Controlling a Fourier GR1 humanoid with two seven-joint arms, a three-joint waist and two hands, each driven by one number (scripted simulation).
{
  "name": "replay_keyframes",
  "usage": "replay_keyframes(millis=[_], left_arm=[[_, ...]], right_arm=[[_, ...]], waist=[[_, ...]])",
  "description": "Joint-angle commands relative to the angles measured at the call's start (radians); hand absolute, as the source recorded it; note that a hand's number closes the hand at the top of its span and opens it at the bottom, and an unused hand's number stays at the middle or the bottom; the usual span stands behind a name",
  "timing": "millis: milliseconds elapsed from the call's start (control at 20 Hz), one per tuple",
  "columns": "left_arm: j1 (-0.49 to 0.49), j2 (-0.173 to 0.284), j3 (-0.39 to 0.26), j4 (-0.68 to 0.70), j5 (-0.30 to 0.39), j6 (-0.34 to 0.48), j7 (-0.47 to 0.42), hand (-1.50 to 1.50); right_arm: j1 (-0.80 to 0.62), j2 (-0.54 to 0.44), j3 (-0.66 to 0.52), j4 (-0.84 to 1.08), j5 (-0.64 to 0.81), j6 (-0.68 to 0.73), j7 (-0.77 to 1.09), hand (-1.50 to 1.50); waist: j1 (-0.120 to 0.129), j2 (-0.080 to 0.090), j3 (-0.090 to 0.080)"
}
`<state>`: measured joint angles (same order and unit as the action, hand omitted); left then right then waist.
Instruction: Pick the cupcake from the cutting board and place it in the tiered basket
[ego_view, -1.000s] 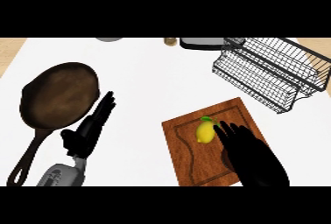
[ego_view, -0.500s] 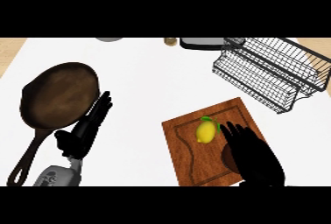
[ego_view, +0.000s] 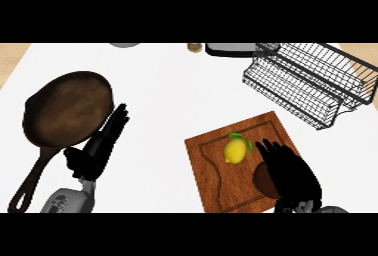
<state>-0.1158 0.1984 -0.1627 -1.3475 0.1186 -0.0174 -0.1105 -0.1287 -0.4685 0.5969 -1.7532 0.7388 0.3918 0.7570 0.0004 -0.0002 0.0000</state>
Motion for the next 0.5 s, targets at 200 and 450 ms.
replay_keyframes(millis=[200, 450], left_arm=[[0.006, -0.008, 0.039, -0.013, -0.015, -0.028, 0.02, 0.0], [-0.058, -0.041, 0.053, 0.059, -0.047, -0.022, 0.01, 0.0]], right_arm=[[0.024, 0.081, -0.066, 0.06, 0.026, -0.052, -0.164, 1.5], [0.055, 0.069, -0.069, 0.035, 0.113, -0.127, -0.273, 1.5]], waist=[[0.001, 0.0, 0.0], [-0.004, 0.0, 0.0]])
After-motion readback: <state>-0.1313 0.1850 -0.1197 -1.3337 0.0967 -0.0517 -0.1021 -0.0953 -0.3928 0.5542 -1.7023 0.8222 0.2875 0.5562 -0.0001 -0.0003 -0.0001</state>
